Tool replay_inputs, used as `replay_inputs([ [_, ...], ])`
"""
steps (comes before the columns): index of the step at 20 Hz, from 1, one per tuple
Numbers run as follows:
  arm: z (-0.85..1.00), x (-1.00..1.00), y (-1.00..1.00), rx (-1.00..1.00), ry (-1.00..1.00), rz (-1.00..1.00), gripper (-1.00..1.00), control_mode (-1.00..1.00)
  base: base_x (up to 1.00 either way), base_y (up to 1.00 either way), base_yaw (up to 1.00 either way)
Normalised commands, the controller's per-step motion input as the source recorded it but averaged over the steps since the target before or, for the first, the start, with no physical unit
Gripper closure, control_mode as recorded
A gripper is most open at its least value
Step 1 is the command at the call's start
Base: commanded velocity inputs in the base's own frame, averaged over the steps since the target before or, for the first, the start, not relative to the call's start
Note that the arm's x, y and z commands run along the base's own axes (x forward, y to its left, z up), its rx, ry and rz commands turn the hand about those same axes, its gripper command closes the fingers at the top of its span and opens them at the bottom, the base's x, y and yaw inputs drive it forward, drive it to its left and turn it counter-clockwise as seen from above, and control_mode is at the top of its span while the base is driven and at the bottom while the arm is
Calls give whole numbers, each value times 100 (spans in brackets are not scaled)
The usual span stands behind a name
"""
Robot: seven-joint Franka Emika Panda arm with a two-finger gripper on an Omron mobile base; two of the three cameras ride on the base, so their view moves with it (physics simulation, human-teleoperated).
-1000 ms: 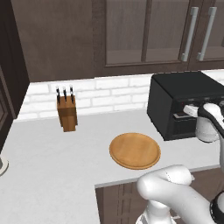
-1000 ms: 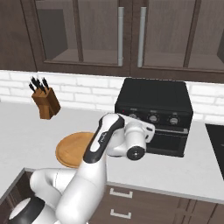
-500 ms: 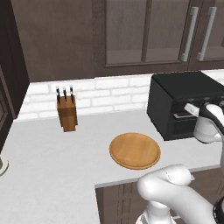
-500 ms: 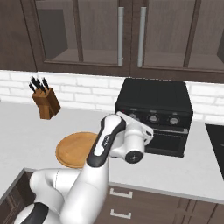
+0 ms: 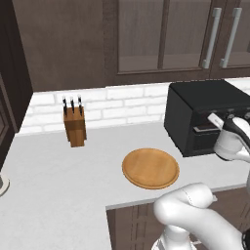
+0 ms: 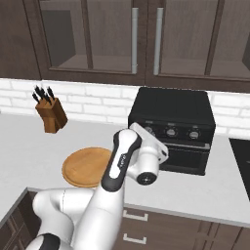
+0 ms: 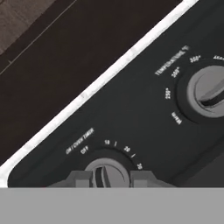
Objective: Pick up the kebab skewer and baguette bread, and place them inside the toaster oven. Close the toaster oven door and start by setting the timer.
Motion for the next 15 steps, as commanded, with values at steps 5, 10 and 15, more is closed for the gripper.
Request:
replay_inputs([
  [5, -4, 0, 0, 21, -1, -2, 100, -100, 0, 0, 0],
  [10, -4, 0, 0, 21, -1, -3, 100, -100, 0, 0, 0],
  [15, -1, 0, 0, 20, 0, -3, 100, -100, 0, 0, 0],
])
